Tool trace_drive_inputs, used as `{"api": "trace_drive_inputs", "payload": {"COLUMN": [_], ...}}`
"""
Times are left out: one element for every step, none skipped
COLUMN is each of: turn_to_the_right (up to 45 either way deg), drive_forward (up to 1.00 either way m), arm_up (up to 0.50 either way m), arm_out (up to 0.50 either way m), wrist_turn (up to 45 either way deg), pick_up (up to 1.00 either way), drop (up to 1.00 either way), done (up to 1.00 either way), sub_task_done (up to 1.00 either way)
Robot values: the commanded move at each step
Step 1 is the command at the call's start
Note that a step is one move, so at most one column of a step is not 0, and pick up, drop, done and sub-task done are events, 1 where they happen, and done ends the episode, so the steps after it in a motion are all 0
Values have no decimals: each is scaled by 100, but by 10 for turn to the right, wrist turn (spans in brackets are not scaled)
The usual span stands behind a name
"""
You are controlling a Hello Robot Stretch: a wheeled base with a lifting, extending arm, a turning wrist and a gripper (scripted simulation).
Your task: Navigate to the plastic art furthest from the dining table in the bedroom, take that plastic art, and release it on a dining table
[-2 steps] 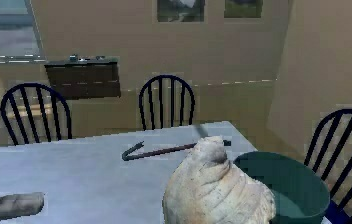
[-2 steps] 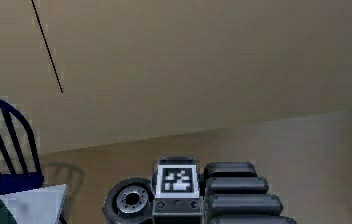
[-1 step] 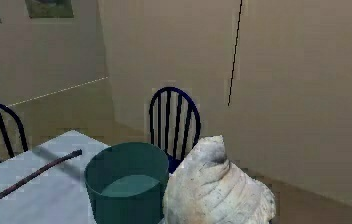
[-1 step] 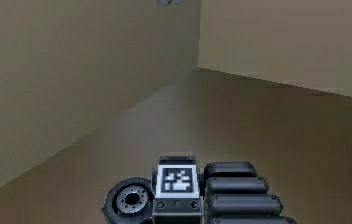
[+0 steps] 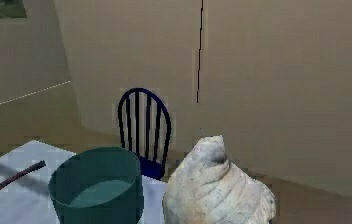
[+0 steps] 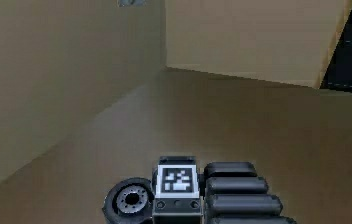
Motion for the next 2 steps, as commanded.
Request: {"api": "trace_drive_inputs", "payload": {"turn_to_the_right": [-450, -450], "drive_forward": [0, 0], "arm_up": [0, 0], "arm_out": [0, 0], "wrist_turn": [0, 0], "pick_up": [0, 0], "drop": [0, 0], "done": [0, 0], "sub_task_done": [0, 0]}}
